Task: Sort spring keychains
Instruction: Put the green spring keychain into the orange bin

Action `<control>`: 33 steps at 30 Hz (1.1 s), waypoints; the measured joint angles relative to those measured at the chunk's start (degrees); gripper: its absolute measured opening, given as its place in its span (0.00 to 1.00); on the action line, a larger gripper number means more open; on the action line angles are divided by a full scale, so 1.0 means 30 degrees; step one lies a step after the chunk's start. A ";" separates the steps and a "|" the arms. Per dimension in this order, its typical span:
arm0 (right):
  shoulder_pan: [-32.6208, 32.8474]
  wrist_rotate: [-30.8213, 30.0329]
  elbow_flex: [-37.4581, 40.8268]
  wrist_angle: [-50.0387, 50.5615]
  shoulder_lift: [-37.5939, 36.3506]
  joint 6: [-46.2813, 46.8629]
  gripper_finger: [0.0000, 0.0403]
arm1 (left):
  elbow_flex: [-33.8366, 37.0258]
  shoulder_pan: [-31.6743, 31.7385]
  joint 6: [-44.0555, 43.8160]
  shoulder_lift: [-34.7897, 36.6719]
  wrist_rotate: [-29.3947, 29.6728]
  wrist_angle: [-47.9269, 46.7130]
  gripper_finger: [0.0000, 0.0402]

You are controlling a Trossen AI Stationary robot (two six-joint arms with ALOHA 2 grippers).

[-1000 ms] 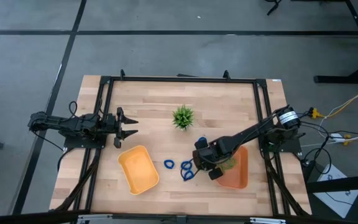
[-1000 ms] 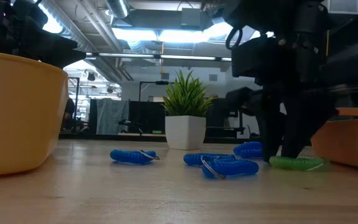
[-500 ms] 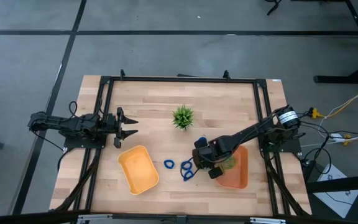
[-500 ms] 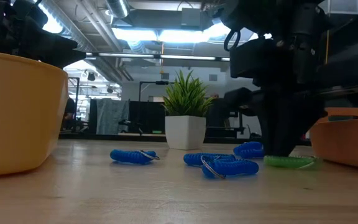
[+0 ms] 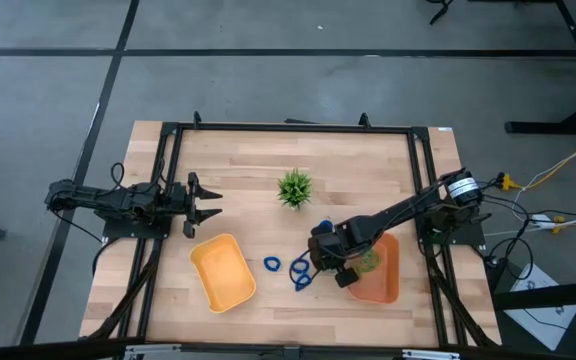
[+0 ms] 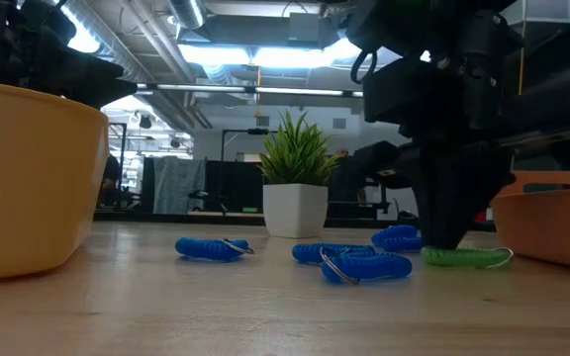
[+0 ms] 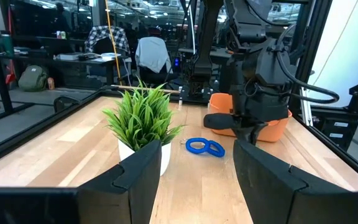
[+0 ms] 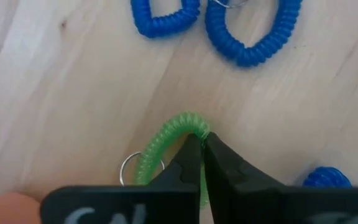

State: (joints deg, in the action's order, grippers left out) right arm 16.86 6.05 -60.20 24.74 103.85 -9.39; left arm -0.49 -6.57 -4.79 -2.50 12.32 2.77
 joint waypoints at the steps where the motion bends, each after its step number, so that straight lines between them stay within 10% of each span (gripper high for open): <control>1: 0.0001 0.0034 0.0001 -0.0018 -0.0025 -0.0021 0.01 | 0.0000 -0.0001 0.0004 0.0000 0.0000 0.0001 0.49; 17: 0.0387 -0.1026 0.0021 0.0003 -0.2170 0.0184 0.01 | 0.0007 -0.0006 0.0004 -0.0001 0.0000 -0.0002 0.49; 33: 0.2802 -0.7012 0.1979 -0.0617 -0.7348 0.1269 0.01 | 0.0007 -0.0007 0.0006 0.0000 0.0000 0.0005 0.49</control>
State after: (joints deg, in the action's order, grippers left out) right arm 25.27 -14.98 -54.27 22.89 81.81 -5.58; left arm -0.47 -6.59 -4.78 -2.50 12.32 2.79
